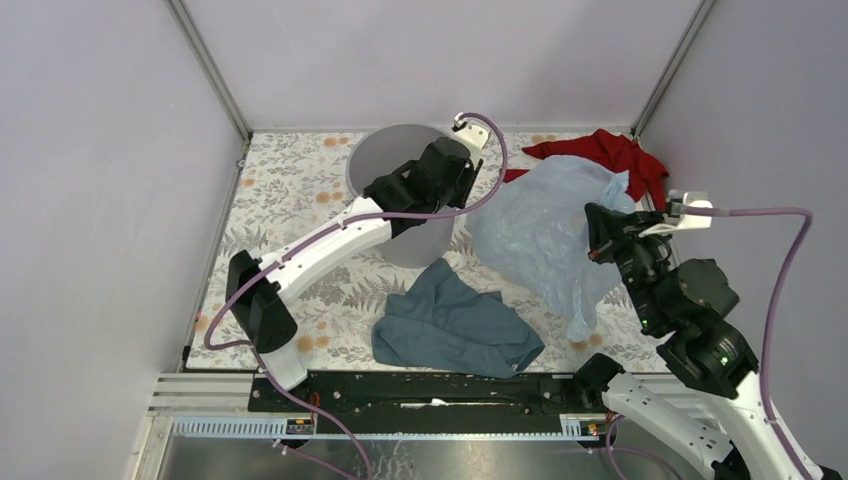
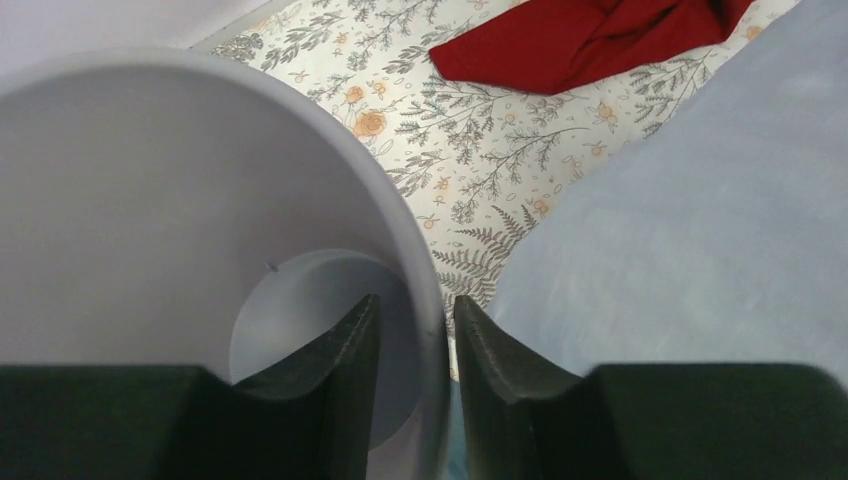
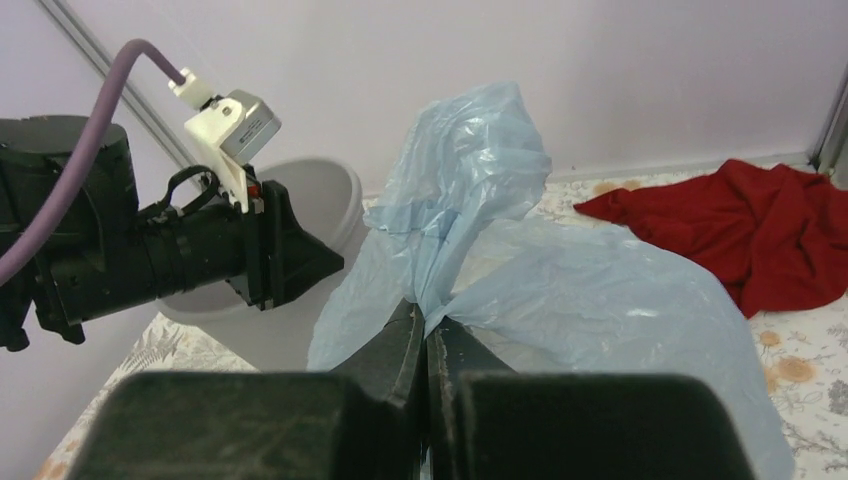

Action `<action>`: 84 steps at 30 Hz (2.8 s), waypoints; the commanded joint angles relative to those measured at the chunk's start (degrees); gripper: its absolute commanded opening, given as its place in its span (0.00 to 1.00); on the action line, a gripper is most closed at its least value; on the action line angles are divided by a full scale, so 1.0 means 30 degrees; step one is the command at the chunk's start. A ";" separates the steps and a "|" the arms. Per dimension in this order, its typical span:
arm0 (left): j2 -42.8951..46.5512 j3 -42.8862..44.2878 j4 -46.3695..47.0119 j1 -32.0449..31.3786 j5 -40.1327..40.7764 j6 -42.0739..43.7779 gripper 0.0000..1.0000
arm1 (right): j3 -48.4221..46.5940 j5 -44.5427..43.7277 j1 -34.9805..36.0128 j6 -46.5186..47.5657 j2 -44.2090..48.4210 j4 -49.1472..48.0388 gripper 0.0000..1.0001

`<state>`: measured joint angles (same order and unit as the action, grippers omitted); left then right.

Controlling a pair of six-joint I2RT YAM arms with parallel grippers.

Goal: Put the trash bags into the trash bin

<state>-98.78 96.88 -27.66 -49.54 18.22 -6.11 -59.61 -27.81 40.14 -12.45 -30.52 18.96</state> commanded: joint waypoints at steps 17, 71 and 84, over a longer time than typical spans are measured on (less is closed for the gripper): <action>0.8732 -0.0037 -0.3225 0.0112 -0.3437 -0.0906 0.99 | -0.9496 0.6886 0.0097 0.2341 -0.7287 -0.4353 0.00; 1.0590 0.4074 -0.7792 0.0107 0.4301 -0.4518 0.99 | -1.0877 0.6238 0.0085 -0.3157 -1.3136 -0.6189 0.00; 0.7508 0.6026 -0.5727 0.8270 -0.3643 -0.5250 0.96 | -1.3888 1.1116 -0.0094 -0.5555 -1.5673 -0.3990 0.00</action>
<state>-79.55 114.45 -50.54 -27.46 13.72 -20.34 -97.58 -2.24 40.03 -25.80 -75.29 5.48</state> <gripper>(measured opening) 0.957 0.017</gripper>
